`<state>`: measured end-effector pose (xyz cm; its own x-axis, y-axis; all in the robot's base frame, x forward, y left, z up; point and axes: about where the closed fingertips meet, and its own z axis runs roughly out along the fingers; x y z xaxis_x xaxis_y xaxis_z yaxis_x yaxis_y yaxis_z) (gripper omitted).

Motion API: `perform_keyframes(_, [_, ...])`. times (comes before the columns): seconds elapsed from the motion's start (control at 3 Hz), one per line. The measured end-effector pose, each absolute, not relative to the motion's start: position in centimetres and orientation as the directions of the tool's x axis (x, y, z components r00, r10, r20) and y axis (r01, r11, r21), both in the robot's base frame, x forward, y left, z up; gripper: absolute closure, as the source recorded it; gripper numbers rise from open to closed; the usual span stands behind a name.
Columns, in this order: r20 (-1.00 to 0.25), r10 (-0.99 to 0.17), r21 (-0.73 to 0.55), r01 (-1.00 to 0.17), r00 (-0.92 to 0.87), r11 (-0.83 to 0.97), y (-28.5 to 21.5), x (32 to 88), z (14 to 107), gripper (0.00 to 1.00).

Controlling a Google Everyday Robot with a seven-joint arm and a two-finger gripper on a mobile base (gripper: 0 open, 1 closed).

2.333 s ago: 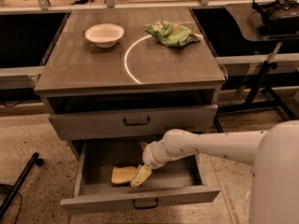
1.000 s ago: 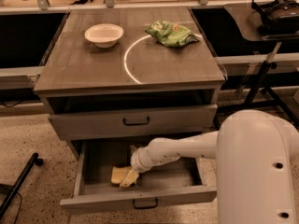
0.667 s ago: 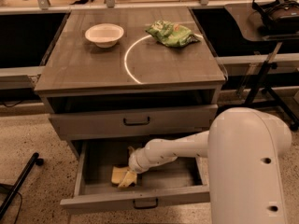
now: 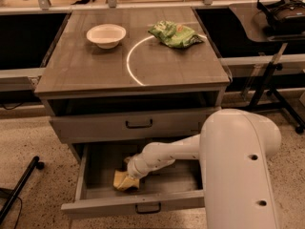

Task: Pick sponge from middle drawer and place on counter

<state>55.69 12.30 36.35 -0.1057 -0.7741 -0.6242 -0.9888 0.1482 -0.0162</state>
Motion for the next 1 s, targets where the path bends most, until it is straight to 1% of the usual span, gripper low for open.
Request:
perform_keyframes(0.67, [-0.619, -0.780, 0.007, -0.993, -0.094, 0.115, 12.9, 55.5, 35.9, 0.72])
perform_keyframes(1.0, [-0.647, -0.759, -0.007, -0.996, -0.065, 0.091, 12.7, 55.3, 37.7, 0.95])
